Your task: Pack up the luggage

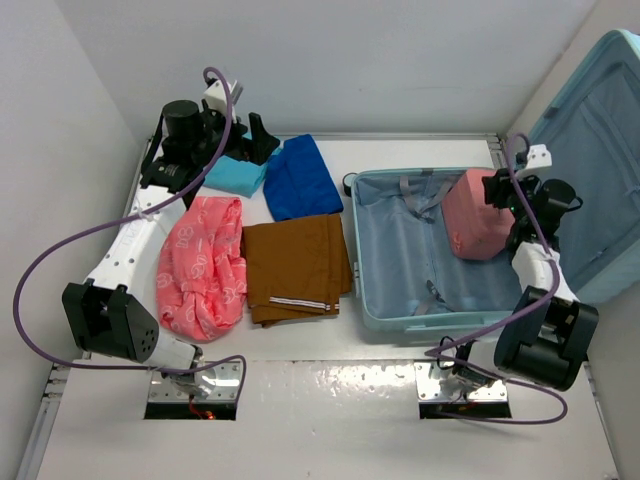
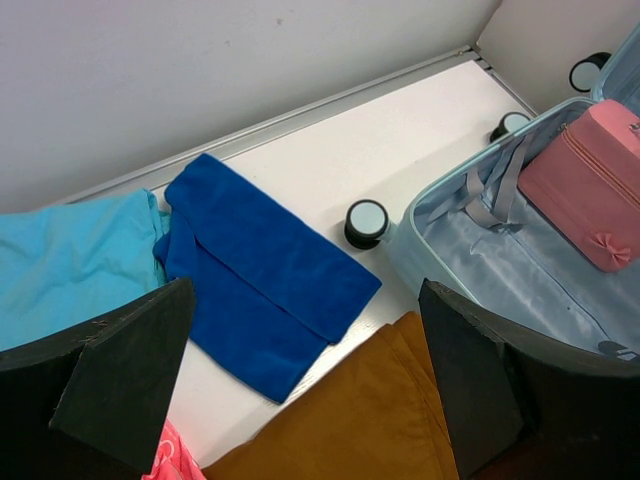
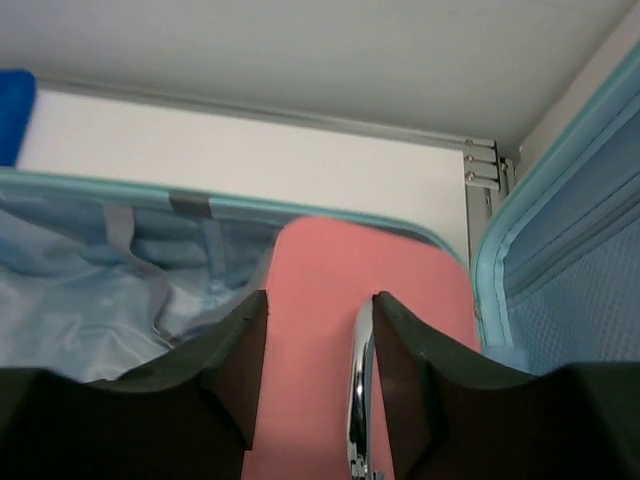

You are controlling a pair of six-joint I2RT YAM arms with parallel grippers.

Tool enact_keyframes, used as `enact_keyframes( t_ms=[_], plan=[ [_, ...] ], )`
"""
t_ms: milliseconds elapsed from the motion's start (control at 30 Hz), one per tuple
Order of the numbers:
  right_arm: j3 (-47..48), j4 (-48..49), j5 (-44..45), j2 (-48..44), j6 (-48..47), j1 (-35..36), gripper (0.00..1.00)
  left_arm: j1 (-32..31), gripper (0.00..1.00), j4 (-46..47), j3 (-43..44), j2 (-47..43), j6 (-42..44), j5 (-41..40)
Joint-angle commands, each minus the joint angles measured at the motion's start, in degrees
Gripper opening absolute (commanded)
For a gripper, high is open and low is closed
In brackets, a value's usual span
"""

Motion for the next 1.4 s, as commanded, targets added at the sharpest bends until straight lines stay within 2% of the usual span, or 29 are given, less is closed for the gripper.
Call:
enact_keyframes(
  t_ms=[0,33,133,233,400,567,767,933,967,1100,1133,1167,1200,1233,1267,1300,1333,1367],
  plan=[
    [4.92,1.3,-2.81,-3.82,8.24,-1.48,0.42,-0.35,0.99,2.77,-0.13,0.03,0.53,0.03],
    [5.36,1.56,-1.93,-4.69,8.44,-2.0,0.3,-0.35,0.99,2.77,-0.13,0.03,0.53,0.03],
    [8.78,0.96,7.1,-4.44,5.11,-2.1,0.08,-0.35,0.99,2.25,-0.13,-0.5,0.53,-0.5],
    [12.39,-4.56,12.22,-1.45,-1.39,-2.45,0.0,-0.96,0.99,1.72,0.4,-0.5,1.58,-1.63],
    [14.25,-10.11,12.58,2.67,-8.43,-1.93,0.0,-2.11,0.99,-0.3,0.4,-0.5,4.31,-9.8],
    [9.95,-12.05,13.99,3.74,-15.81,2.56,0.0,-2.63,0.99,-3.2,1.02,0.03,4.31,-20.33],
    [6.86,-14.24,14.42,4.7,-18.27,6.68,0.0,-2.63,0.99,-6.1,1.54,1.17,4.84,-26.67],
    [8.27,-16.1,15.65,5.41,-18.1,7.66,0.0,-2.63,0.99,-7.68,1.54,1.79,4.84,-27.57],
    [8.44,-15.84,16.01,4.54,-17.67,7.66,0.03,-2.63,0.99,-7.68,1.54,1.79,4.84,-27.57],
    [12.74,-17.24,15.57,0.32,-12.75,7.57,0.3,-1.58,0.99,-7.68,0.84,0.56,3.61,-28.8],
    [17.89,-18.11,14.61,-1.0,-10.39,7.48,0.32,-1.58,0.99,-7.68,0.84,0.56,3.09,-28.27],
    [20.11,-22.91,11.04,-1.18,-8.98,7.57,0.35,-1.58,0.99,-7.68,0.84,0.56,3.08,-27.66],
    [22.4,-24.78,9.35,-1.27,-3.83,7.57,0.41,-0.97,0.99,-7.68,0.84,0.56,3.08,-25.57],
    [29.38,-30.89,7.33,-0.58,-2.21,7.4,0.43,-0.44,0.99,-8.82,0.84,0.56,3.08,-23.63],
    [31.71,-32.78,-0.26,-0.05,-0.71,7.4,0.47,-0.44,0.99,-9.61,0.84,1.08,3.08,-21.44],
    [33.48,-34.54,-3.3,0.39,4.17,7.48,0.56,-0.44,0.99,-10.84,0.84,2.04,6.56,-14.28],
    [38.8,-40.39,-9.42,2.57,5.35,7.74,0.59,-0.44,0.99,-13.02,2.15,3.1,9.82,-9.25],
    [40.07,-42.36,-14.09,3.2,6.32,8.1,0.63,-0.44,0.99,-20.27,3.38,4.59,13.85,-3.37]
  ],
)
